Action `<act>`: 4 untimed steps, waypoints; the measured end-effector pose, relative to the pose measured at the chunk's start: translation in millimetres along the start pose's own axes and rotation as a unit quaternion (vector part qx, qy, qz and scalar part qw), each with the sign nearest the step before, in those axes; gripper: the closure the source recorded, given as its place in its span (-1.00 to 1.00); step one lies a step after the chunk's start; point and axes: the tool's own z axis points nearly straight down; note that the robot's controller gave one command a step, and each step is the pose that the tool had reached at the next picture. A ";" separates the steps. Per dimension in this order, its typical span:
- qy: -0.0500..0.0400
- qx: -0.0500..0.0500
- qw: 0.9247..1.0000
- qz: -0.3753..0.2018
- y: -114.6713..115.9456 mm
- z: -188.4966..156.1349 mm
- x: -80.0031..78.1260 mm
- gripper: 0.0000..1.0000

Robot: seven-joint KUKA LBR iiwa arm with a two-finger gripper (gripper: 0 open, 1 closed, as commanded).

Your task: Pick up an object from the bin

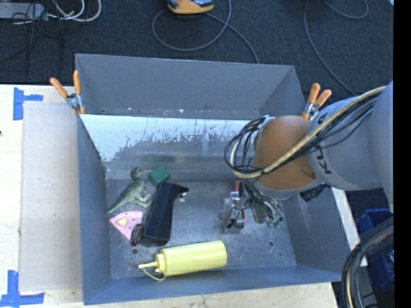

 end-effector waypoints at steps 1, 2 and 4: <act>0.000 0.000 1.000 0.000 0.0 0.0 0.0 1.00; 0.000 0.000 1.000 0.020 48.3 -73.4 -3.9 1.00; 0.000 0.000 1.000 0.020 48.3 -73.4 -3.9 -1.00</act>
Offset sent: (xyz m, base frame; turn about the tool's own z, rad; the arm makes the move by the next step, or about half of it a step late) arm 0.0016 0.0474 0.0739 0.0418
